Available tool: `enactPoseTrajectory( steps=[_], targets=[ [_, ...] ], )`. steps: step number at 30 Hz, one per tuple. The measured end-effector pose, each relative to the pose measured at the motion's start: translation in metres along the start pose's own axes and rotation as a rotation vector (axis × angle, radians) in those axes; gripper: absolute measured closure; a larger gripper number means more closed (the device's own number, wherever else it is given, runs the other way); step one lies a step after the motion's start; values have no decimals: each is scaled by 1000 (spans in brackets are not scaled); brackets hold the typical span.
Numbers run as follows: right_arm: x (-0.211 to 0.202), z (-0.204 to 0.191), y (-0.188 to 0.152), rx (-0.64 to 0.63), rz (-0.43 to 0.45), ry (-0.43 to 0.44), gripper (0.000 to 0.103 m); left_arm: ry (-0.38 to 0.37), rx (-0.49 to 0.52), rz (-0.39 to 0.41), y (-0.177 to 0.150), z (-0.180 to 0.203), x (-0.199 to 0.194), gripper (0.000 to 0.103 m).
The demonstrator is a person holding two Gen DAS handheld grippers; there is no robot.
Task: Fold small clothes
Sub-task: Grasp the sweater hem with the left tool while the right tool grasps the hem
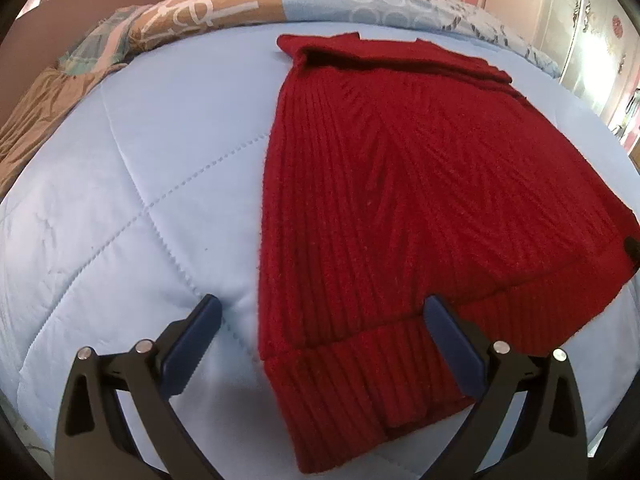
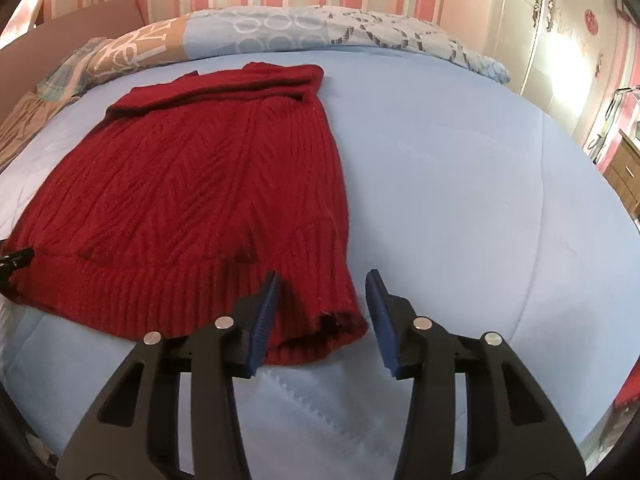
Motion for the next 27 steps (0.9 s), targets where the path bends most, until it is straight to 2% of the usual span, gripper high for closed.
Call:
enactPoseTrajectory(
  steps=[5,14,21,23,26,27],
  targets=[
    [1,4,-7,24,-11,19,58,4,-6,33,-4,0,-3,1],
    [5,0,-7,-17,-31,17,58,0,-29,-19,-2,1,-4,2],
    [8,-6,-7,-64,-51,2,58,77,32,-12,-9,13,-10,2],
    [9,-7,-8,-59,-54,4,59,84,39,-12,-10,17,-9,5],
    [9,-4,-8,-23,-64,22,61,43,13,-20,-10,18,-9,19],
    [9,-4,-7,-25,-64,23,63,21,7,-24,-11,19,-9,28]
  ],
)
Point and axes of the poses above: each gripper's, at about its wrist camera, not at the fingertips, and x roughly the way its jaws point, z to its right, y to its top, the point moved 2 cm from there along x, roughly the way its jaws point, and after that the axes turned 15 degrees about -y, right-handed, at the moved point
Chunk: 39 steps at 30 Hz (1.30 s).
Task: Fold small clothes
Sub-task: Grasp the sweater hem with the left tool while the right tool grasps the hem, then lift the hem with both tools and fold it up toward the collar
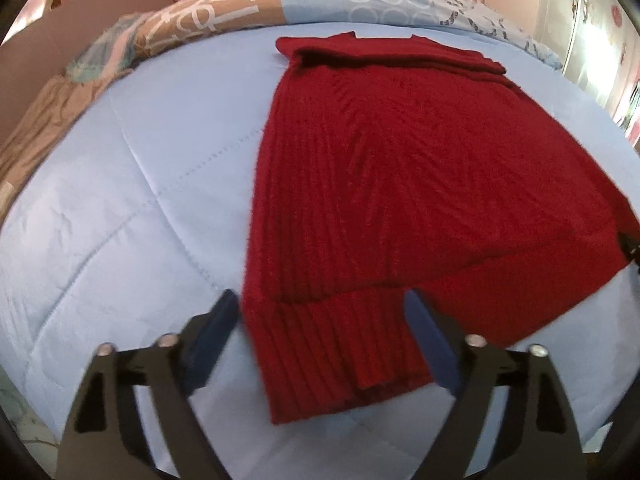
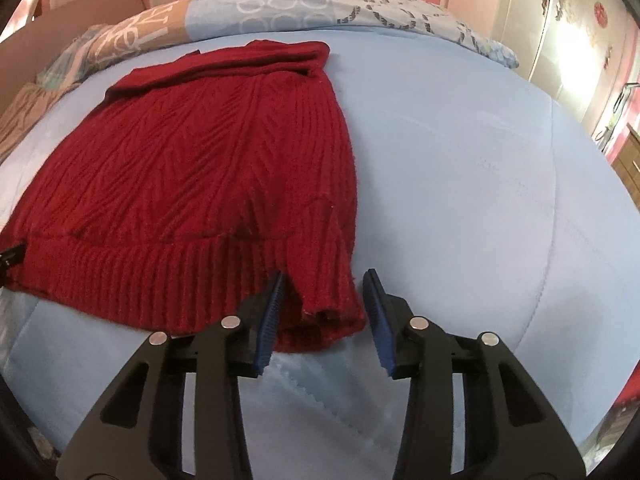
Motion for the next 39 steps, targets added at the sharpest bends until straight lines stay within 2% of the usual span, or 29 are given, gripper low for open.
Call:
enactPoseTrajectory(
  steps=[2,3,6,10,16,23,27,30,32,33,34,39],
  targets=[
    [-4,-2,2,-14,8,22,80,-18,19,0,0,5,-2,41],
    [-6,-3,3,-19,11,27,93,-25,35,2,1,9,-4,52],
    [-9,-5,6,-19,12,34,96,-14,58,16,3,14,-8,71],
    [-9,-1,11,-16,5,70,96,-72,12,23,11,5,-8,77],
    [-16,8,20,-18,22,108,96,-91,24,35,12,6,-14,82],
    [-33,16,31,4,86,142,96,-143,-1,132,21,4,-42,83],
    [-34,19,41,-11,103,139,96,-159,29,103,24,5,-41,83],
    [-30,20,37,-19,83,142,96,-176,21,40,11,1,-32,72],
    [-27,18,32,-30,70,137,96,-183,-6,17,-1,-5,-30,57],
    [-26,17,29,-36,66,132,96,-192,-22,9,-4,-8,-29,40],
    [-25,16,27,-37,60,130,96,-209,-54,-5,-11,-13,-26,29],
    [-24,14,23,-41,59,118,96,-291,-161,-13,-21,-23,-23,30]
  ],
)
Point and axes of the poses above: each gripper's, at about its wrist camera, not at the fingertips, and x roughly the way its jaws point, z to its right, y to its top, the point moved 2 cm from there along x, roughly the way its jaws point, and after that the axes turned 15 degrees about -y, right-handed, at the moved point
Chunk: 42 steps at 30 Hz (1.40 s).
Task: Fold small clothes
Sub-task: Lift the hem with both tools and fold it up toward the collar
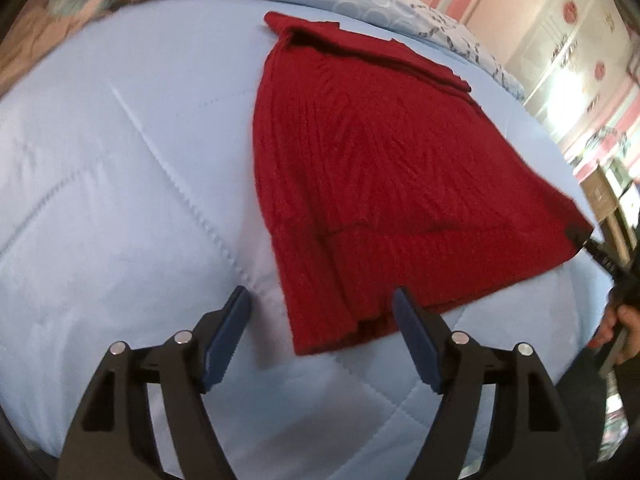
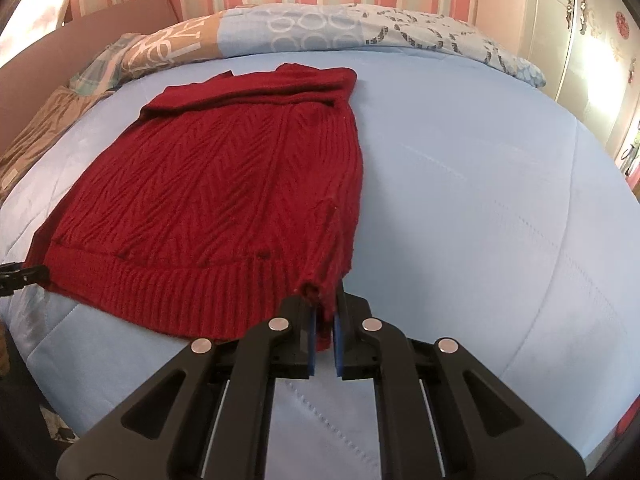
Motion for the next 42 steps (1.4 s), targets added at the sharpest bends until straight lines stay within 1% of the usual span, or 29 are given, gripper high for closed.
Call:
enactPoseTrajectory(
  steps=[2,3,4,5,7,10,12,14,15,16,18,22,25,28,33,37,38,40,42],
  targets=[
    [0,-1,1,-8,4,-5,96,-43,-54,23,3,-6,-3,31],
    [0,-1,1,-10,4,-6,96,-57,-80,36,4,-10,-5,46],
    [0,-2,2,-12,4,-8,96,-59,-93,39,6,-12,-6,77],
    [0,-2,2,-15,5,-10,96,-88,-119,28,7,-16,-5,92],
    [0,-2,2,-19,5,-13,96,-111,-148,22,7,-21,-6,93],
    [0,-2,2,-16,5,-11,96,-94,-120,18,8,-13,-9,95],
    [0,-3,2,-17,7,-8,96,-89,-81,43,12,-4,-16,95],
    [-2,-4,3,-24,18,-5,96,-44,-6,72,19,9,-26,95],
    [-3,-4,4,-23,23,-4,96,-14,39,84,21,16,-30,95],
    [-5,-4,6,-21,31,0,96,33,103,103,25,26,-35,95],
    [-9,-5,11,-27,54,-1,96,89,195,128,32,40,-39,95],
    [-16,-4,27,-42,113,-12,97,150,311,193,54,55,-43,95],
    [-19,-2,45,-44,172,-27,97,203,368,258,72,62,-42,95],
    [-18,0,67,-35,228,-30,97,257,405,328,96,64,-39,95],
    [-2,6,117,57,277,15,97,314,434,385,142,62,-24,95],
    [27,9,165,137,299,23,97,329,425,423,189,51,-7,95],
    [38,9,182,160,305,27,97,335,422,434,205,48,-2,95],
    [55,6,208,184,309,23,97,350,423,440,238,40,12,95],
    [76,0,238,202,311,3,97,372,423,434,264,35,24,95]
  ],
)
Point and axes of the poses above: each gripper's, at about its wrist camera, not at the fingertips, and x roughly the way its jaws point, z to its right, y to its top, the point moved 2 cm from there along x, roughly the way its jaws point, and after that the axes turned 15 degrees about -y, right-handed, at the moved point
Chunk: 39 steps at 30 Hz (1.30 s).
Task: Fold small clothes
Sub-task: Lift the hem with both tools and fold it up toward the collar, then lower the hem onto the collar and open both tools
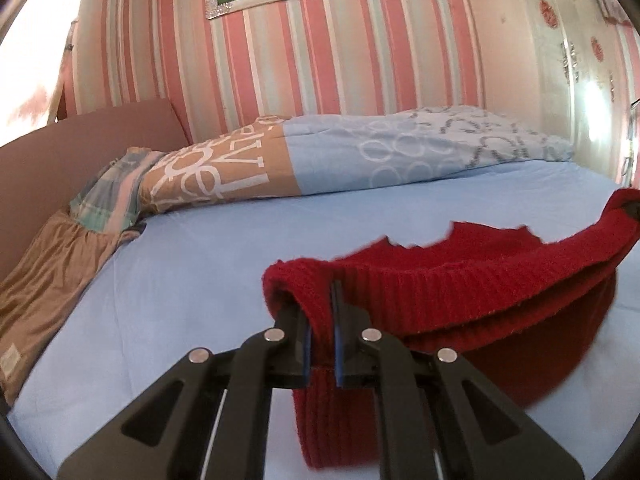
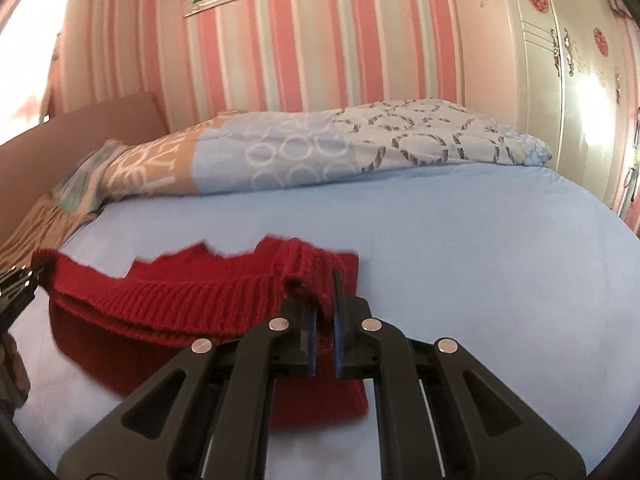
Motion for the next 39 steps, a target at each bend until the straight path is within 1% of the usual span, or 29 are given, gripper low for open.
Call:
enactPoseTrajectory(
  steps=[1,3,7,9,10,12,13,15,17,18,19,20,21,22,23,25,27,28,29,31,32,33,35,36,37,38,39],
  targets=[
    [10,-4,6,0,-3,-8,97,10,1,0,8,-4,12,95],
    [44,-19,21,-1,-26,-29,97,22,-2,-27,25,-15,45,95],
    [103,-39,32,-9,-96,-58,97,24,-1,-119,41,-30,105,95],
    [127,-44,28,-14,-133,-75,97,4,-15,-197,39,-38,142,95],
    [140,-46,26,-11,-160,-79,96,-2,-19,-228,36,-40,153,95],
    [160,-51,20,-33,-207,-91,96,5,-10,-267,29,-41,174,95],
    [167,-53,18,-46,-215,-94,96,10,-1,-290,24,-42,185,95],
    [177,-57,16,-63,-236,-90,96,12,-4,-312,16,-42,195,95],
    [181,-56,15,-57,-257,-66,95,14,-11,-336,13,-43,199,91],
    [179,-54,16,-48,-255,-49,91,19,-12,-338,14,-44,199,85],
    [176,-52,18,-39,-252,-28,82,29,-11,-340,14,-45,197,64],
    [170,-50,21,-26,-243,12,74,50,-1,-331,16,-46,192,49],
    [162,-47,24,-19,-223,35,59,56,9,-314,19,-47,187,28],
    [155,-44,27,-24,-202,46,56,57,18,-299,21,-48,179,27],
    [149,-43,29,-31,-190,50,56,64,27,-287,24,-51,171,27],
    [142,-36,31,-44,-178,57,55,65,14,-276,29,-60,159,27],
    [145,-29,33,-61,-180,55,53,31,-16,-281,30,-69,153,27],
    [149,-27,32,-65,-189,56,53,25,-21,-283,29,-71,152,27],
    [159,-25,32,-68,-219,64,53,22,-21,-287,29,-72,153,27],
    [182,-22,29,-46,-297,118,53,10,-20,-302,27,-71,156,27],
    [194,-22,26,-37,-331,127,53,4,-22,-314,25,-69,159,27],
    [205,-23,24,-38,-355,128,54,-9,-19,-329,22,-66,163,27],
    [220,-26,22,-45,-393,144,57,-12,5,-350,16,-57,169,27],
    [225,-31,21,-53,-413,155,62,-7,19,-358,14,-53,172,27],
    [225,-37,22,-72,-414,167,69,-7,40,-365,12,-48,175,27],
    [224,-41,22,-93,-410,170,72,-9,51,-366,11,-44,175,27],
    [224,-46,22,-123,-413,161,85,-12,56,-366,11,-42,176,27]
  ],
)
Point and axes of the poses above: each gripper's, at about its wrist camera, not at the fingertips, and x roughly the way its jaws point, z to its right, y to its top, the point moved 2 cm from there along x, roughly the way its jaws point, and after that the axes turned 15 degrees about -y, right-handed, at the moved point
